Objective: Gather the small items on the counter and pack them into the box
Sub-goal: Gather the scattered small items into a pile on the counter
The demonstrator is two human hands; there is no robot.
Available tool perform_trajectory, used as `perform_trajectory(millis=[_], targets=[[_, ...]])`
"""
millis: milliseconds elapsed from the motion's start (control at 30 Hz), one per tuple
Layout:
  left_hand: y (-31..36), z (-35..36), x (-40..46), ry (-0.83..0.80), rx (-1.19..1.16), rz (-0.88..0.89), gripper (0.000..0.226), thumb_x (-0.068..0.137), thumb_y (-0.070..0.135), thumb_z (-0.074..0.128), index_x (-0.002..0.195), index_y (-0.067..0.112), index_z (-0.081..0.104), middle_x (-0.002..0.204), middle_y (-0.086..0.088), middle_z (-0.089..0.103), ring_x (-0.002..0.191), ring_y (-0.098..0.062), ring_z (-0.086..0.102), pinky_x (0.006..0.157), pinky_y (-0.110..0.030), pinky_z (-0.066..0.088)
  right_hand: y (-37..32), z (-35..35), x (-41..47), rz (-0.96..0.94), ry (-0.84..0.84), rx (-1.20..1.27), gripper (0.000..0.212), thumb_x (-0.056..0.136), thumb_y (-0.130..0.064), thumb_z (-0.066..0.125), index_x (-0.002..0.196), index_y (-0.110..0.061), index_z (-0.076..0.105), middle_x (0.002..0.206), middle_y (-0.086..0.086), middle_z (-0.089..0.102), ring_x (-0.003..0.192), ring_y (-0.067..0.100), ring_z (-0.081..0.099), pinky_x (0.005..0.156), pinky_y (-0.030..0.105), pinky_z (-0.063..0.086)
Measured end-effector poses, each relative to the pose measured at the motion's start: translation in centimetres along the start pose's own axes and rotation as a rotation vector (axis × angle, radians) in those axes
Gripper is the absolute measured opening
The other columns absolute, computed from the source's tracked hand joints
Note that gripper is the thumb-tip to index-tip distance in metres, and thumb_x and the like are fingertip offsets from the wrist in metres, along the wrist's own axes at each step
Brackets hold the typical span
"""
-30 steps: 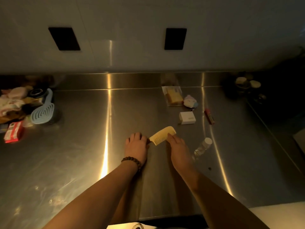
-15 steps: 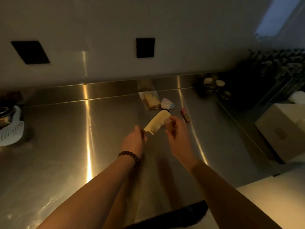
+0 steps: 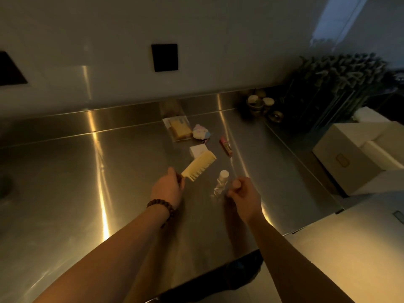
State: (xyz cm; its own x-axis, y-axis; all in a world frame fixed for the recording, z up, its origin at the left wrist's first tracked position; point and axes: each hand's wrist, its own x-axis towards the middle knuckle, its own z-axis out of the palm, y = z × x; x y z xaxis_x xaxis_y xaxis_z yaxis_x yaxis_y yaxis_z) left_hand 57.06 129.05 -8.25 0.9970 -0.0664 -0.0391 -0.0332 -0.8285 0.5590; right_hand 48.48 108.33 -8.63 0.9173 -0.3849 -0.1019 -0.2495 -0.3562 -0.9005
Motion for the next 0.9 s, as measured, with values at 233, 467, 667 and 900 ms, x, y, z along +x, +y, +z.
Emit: perform_trajectory(millis=[233,467,667,900], targets=[[-0.6,-0.3,0.0,0.022,0.029,0.005,0.017,0.091,0.035,0.053,0.098,0.021,0.046,0.074,0.007,0.052,0.064,-0.009,0.051,0.057,-0.03,0.047,0.2,0.8,0.5,-0.012,0.019,0.061,0.03,0.084,-0.004,0.064,0.11,-0.017,0.053,0.099,-0.005,0.061,0.085,0.003,0.056,0.067,0.008,0.039],[-1.3,-0.2,-0.3,0.061,0.019,-0.003,0.016,0.091,0.036,0.054,0.097,0.023,0.048,0.072,0.01,0.05,0.062,-0.006,0.048,0.049,-0.023,0.037,0.8,2.0,2.1,0.018,-0.065,0.174,0.085,0.076,-0.019,0.078,0.146,-0.029,0.031,0.137,-0.014,0.042,0.124,0.004,0.041,0.095,0.02,0.034],[-2.0,-0.2,-1.3,0.094,0.037,-0.033,0.016,0.09,0.036,0.054,0.096,0.022,0.049,0.074,0.008,0.053,0.065,-0.01,0.052,0.058,-0.031,0.05,1.2,3.6,2.9,-0.017,-0.039,0.192,0.036,0.083,-0.01,0.07,0.11,-0.03,0.057,0.101,-0.014,0.063,0.102,0.011,0.06,0.079,0.013,0.044],[-3.4,-1.6,-2.7,0.203,-0.016,-0.085,0.015,0.089,0.038,0.055,0.089,0.026,0.047,0.071,0.01,0.053,0.062,-0.009,0.049,0.049,-0.026,0.036,0.4,5.1,2.8,-0.084,-0.133,0.194,0.031,0.088,-0.013,0.064,0.113,-0.03,0.059,0.104,-0.014,0.064,0.099,0.0,0.059,0.081,0.015,0.044]])
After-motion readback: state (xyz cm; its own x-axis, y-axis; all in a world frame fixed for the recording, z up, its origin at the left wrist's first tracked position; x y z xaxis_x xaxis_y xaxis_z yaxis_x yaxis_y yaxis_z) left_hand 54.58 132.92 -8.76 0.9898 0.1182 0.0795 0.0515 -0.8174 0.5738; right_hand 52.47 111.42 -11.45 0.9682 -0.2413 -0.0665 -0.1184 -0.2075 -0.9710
